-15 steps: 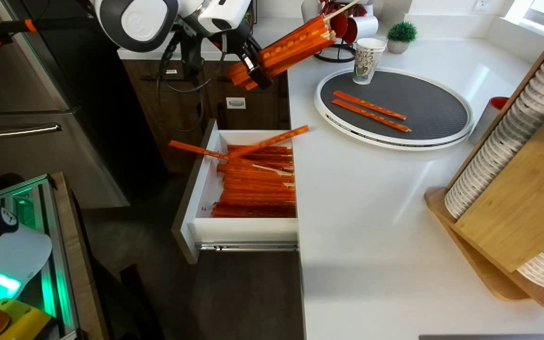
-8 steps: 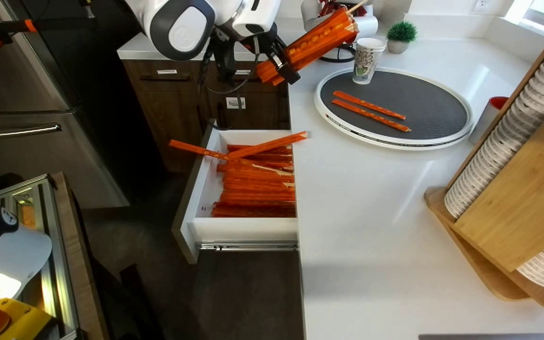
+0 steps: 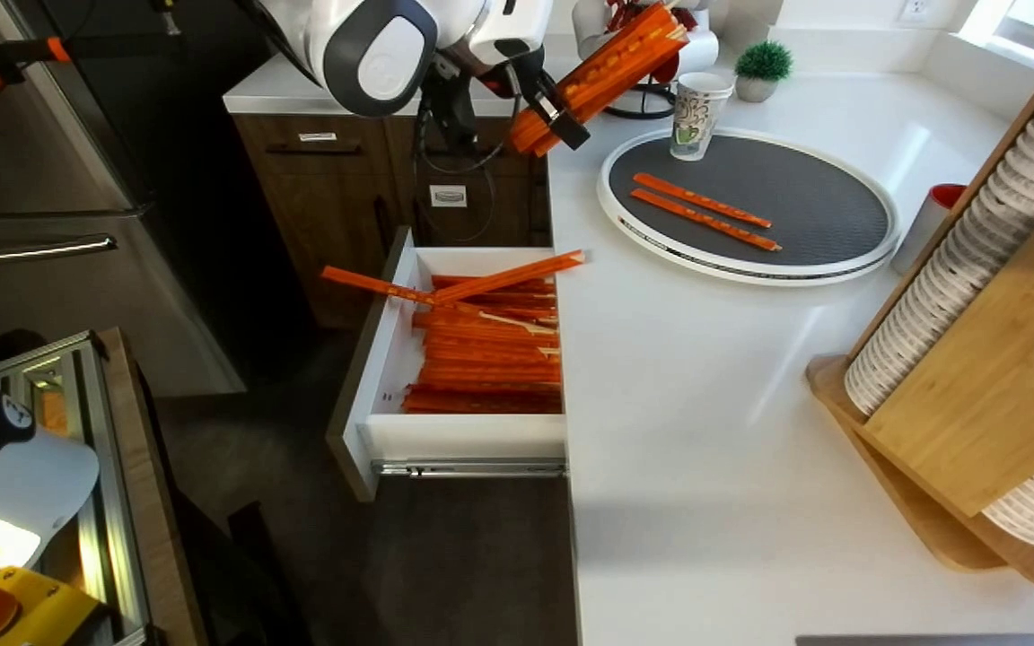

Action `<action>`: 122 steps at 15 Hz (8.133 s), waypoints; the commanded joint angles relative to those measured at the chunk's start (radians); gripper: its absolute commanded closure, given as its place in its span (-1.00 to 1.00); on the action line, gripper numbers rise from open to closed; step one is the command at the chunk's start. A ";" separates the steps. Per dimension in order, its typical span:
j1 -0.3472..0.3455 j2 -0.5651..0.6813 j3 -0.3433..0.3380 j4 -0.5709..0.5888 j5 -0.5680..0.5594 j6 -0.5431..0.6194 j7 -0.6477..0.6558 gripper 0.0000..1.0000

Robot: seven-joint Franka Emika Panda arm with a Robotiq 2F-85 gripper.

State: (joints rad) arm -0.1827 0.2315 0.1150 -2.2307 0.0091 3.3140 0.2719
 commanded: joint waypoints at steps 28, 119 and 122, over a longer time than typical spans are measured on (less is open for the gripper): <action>0.077 0.732 -0.240 0.705 0.155 0.520 -0.353 1.00; 0.218 0.619 -0.273 0.564 0.378 0.296 -0.313 1.00; 0.224 0.617 -0.311 0.549 0.400 0.265 -0.329 1.00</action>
State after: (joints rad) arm 0.0332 0.8601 -0.1620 -1.6416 0.3777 3.6200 -0.0387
